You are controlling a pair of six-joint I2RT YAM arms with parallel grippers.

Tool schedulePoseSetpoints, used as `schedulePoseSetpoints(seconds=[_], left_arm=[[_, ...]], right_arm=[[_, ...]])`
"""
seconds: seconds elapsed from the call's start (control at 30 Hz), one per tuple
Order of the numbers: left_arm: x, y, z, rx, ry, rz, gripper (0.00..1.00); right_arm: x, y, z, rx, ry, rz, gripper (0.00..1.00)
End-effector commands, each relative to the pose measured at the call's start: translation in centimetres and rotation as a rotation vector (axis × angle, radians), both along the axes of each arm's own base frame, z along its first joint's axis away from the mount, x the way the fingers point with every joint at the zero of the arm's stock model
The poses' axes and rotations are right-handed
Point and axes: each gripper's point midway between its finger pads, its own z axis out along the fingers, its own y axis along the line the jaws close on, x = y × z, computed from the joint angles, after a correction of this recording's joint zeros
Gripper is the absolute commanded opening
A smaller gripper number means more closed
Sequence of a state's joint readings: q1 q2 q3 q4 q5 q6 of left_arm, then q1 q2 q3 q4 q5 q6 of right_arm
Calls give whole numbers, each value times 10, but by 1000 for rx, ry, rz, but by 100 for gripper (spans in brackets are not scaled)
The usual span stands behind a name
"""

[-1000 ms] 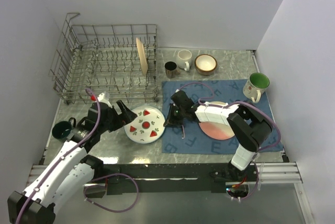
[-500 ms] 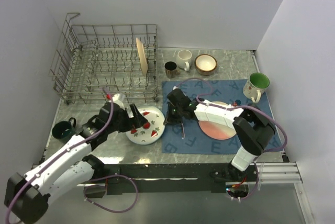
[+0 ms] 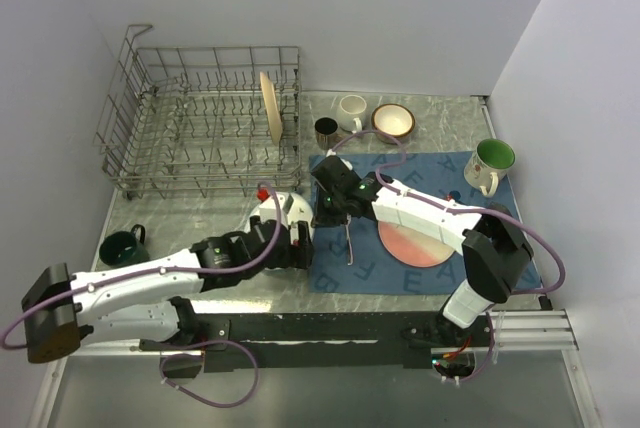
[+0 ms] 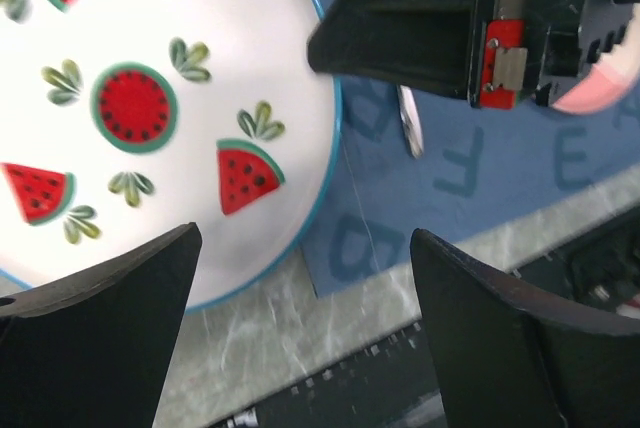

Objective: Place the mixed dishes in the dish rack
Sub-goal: Pass the plate from the right arm to the left

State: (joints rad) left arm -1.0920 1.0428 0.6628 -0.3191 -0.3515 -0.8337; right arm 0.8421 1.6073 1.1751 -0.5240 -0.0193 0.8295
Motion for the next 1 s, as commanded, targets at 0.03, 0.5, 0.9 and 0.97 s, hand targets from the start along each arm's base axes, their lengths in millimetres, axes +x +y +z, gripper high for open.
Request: schedulePoseSetpoints(seconds=[0.03,0.5,0.9,0.97], left_arm=[[30,-7,23,30,-194,138,92],[22,-38,-13,276,-271,167,67],[19,-21,-26,479,-324,285,48],[21,-22,-28,513,-338,307,44]], right_arm=[[8,23,60,165,-73,-14,0],[-8,32,70,225,-19,13,0],[-15,36,70,252,14,27,0],[-17,34,70,248,14,26,0]])
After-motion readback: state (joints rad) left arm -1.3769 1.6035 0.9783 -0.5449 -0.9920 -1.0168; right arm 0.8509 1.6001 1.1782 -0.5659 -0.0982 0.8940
